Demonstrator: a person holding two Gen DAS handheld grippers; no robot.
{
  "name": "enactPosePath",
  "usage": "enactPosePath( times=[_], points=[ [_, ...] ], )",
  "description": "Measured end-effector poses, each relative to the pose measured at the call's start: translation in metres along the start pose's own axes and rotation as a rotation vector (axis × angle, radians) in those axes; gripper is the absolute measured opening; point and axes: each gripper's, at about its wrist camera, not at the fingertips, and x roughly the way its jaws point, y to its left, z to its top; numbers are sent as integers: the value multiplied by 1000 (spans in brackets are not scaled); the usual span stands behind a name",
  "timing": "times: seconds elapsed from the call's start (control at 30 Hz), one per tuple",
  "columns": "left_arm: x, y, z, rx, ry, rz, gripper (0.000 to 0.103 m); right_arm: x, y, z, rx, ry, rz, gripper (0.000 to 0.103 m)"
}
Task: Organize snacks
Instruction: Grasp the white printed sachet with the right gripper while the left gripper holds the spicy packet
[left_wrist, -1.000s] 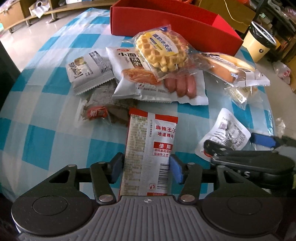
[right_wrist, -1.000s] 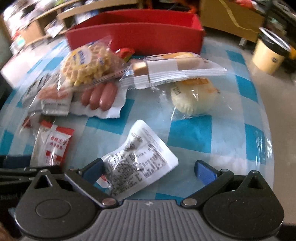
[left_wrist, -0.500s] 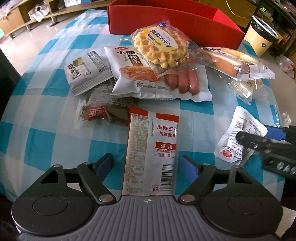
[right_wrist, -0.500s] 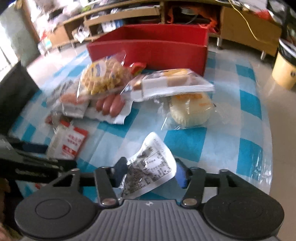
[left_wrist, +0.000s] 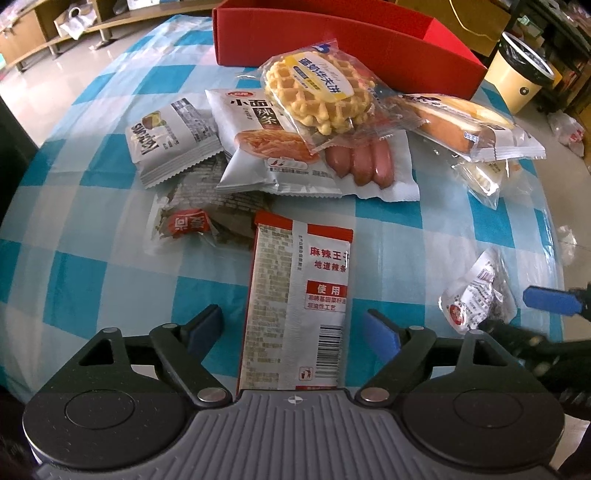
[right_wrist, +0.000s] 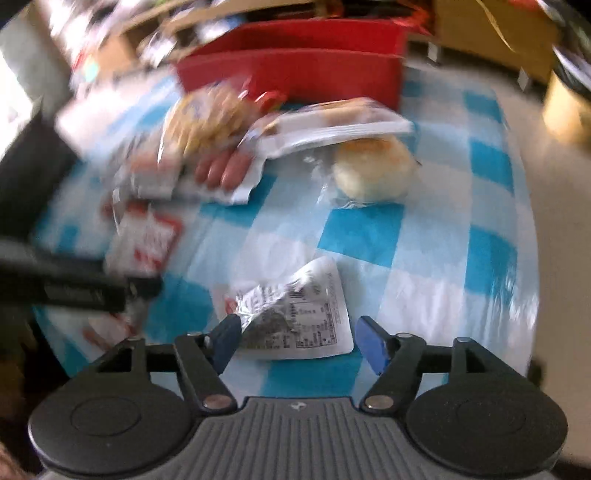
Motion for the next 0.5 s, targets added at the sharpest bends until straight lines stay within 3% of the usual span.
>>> enactPosePath(
  times=[0.17,0.2,0.27,0.37,0.5],
  points=[
    [1,-1,0,6,1,1,90,17,11,8,-130,27,57,81],
    [1,-2,-1,10,1,4,90,21,12,10,-141,36,57,88],
    [2,-2,-1,13,2,10,91,24,14,10,-171,34,35,88],
    [2,0,0,9,2,12,91,21,14,5,-185,20,15,78],
    [2,-1,0,12,2,16,90,7,5,3,-128,-16,90,56]
  ],
)
